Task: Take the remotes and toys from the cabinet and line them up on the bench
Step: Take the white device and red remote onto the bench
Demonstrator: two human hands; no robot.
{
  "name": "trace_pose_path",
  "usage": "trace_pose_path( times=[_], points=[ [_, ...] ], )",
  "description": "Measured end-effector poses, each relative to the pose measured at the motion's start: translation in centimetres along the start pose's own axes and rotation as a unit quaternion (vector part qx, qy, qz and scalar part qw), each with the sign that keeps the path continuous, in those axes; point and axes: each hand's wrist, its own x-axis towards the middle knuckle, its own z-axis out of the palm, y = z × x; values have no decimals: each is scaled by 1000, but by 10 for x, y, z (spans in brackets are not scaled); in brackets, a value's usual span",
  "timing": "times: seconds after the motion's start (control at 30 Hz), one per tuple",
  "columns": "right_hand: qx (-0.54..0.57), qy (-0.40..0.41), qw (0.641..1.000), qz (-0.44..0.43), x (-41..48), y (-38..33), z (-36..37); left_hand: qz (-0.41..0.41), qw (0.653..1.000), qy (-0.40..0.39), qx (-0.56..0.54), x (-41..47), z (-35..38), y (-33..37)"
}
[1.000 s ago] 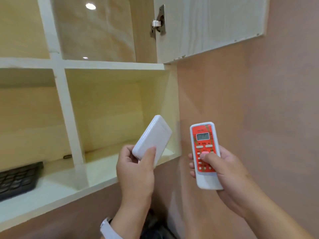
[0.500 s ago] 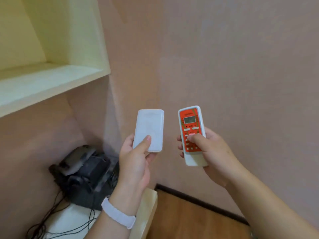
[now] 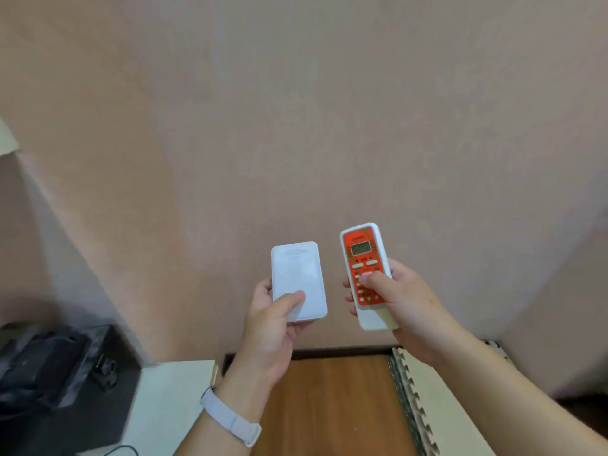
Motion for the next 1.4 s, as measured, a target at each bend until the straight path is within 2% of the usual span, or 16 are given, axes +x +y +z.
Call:
trace_pose_path(
  times=[0.2, 0.4, 0.67, 1.0, 1.4],
  points=[
    [0, 46, 999, -4, -52, 9, -91, -9, 998, -58, 27, -32, 73, -44],
    [25, 119, 993, 7, -124, 28, -212, -41, 993, -100, 44, -88, 172, -117],
    [68, 248, 966, 13, -238, 59, -366, -112, 964, -210, 115, -177, 297, -233],
    [173, 413, 894, 1, -349, 97, -502, -186, 891, -360, 205, -263, 412, -353],
    [145, 592, 791, 48, -382, 133, -624, -292, 798, -481, 215, -280, 535, -492]
  ],
)
